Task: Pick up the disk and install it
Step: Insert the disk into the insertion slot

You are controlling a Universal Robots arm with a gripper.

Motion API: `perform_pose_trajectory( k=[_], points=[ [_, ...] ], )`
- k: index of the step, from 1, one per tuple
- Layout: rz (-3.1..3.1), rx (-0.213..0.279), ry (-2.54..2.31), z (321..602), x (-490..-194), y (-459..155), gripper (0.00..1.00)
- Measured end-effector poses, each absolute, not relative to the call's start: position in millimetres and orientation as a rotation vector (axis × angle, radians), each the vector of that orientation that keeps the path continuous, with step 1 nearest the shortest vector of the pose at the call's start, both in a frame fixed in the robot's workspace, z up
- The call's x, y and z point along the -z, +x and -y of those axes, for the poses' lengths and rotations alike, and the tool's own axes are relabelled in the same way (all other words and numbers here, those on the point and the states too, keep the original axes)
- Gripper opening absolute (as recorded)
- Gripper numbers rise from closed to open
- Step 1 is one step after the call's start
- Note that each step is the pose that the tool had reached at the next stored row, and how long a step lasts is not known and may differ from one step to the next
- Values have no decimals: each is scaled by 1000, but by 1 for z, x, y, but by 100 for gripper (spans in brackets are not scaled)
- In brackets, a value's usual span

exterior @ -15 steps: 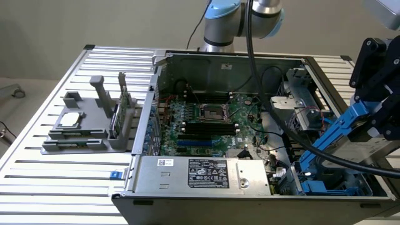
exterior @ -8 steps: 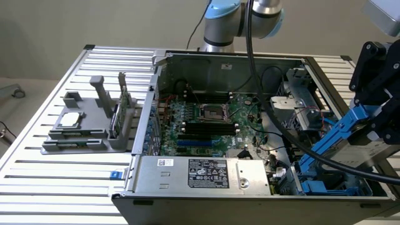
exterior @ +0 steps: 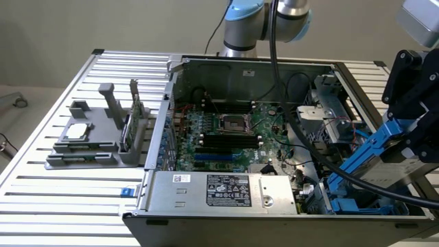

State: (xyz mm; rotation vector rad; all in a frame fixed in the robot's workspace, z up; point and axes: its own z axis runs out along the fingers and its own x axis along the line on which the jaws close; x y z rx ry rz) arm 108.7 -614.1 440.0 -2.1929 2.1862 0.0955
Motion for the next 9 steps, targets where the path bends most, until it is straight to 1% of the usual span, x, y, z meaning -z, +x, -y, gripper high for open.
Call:
perform_pose_trajectory(
  k=[9],
  points=[
    [-2186, -96, -2193, 615, -435, 109, 33]
  ],
)
